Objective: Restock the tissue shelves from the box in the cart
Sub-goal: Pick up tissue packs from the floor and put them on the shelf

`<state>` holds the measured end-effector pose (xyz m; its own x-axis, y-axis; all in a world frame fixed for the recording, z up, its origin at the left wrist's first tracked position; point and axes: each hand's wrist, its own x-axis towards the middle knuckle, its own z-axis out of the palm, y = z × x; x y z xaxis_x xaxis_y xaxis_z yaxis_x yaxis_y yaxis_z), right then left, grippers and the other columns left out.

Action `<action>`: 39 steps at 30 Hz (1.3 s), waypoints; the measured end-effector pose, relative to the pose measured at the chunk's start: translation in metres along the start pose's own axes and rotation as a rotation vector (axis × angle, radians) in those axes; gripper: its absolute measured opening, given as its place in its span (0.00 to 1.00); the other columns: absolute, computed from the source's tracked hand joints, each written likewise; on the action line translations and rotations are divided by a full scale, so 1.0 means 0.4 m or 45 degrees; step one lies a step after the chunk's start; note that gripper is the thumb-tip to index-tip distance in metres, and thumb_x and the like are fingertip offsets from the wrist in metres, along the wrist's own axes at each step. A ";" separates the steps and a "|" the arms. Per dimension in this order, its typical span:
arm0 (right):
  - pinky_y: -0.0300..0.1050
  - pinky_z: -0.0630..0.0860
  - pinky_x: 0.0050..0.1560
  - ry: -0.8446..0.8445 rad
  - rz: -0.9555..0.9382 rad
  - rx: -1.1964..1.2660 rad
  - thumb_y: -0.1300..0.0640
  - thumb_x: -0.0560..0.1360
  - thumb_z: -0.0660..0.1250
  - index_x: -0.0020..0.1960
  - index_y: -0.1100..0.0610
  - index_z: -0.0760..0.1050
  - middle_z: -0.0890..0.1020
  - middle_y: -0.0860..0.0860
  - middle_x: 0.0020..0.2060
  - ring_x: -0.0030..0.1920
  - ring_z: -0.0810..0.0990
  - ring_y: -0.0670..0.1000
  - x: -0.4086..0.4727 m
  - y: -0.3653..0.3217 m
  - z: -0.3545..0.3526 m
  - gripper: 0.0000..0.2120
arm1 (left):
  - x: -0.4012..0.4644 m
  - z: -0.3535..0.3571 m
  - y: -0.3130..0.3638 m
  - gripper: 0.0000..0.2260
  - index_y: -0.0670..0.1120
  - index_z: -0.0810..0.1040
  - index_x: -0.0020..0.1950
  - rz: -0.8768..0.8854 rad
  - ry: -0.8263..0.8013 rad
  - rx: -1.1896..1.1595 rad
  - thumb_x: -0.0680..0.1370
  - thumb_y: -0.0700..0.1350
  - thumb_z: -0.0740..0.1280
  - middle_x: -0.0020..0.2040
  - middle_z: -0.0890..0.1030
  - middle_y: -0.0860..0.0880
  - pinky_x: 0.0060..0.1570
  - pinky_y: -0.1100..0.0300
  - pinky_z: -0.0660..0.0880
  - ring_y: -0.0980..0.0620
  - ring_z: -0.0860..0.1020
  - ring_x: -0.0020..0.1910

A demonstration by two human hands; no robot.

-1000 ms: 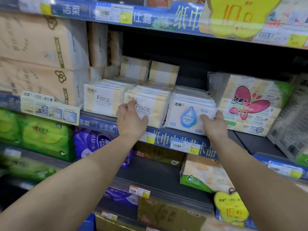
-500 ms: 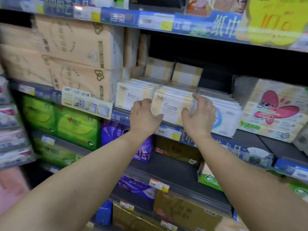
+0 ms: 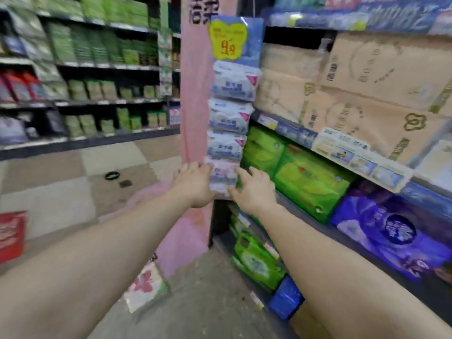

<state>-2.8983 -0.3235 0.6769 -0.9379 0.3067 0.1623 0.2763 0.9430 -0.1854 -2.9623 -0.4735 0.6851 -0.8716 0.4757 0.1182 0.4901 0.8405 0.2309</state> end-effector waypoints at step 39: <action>0.55 0.68 0.67 -1.375 0.290 0.380 0.42 0.70 0.67 0.75 0.51 0.57 0.74 0.53 0.65 0.67 0.71 0.56 0.575 -0.535 1.776 0.38 | 0.195 1.278 -1.341 0.36 0.50 0.58 0.77 -1.522 -0.731 -0.843 0.74 0.54 0.71 0.73 0.65 0.41 0.67 0.50 0.67 0.41 0.67 0.70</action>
<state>-3.3225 -0.5464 0.0652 -0.6029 0.0591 -0.7956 0.5372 0.7673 -0.3501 -3.2878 -0.7547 0.0766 -0.5443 -0.2287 -0.8071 -0.7290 0.6050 0.3202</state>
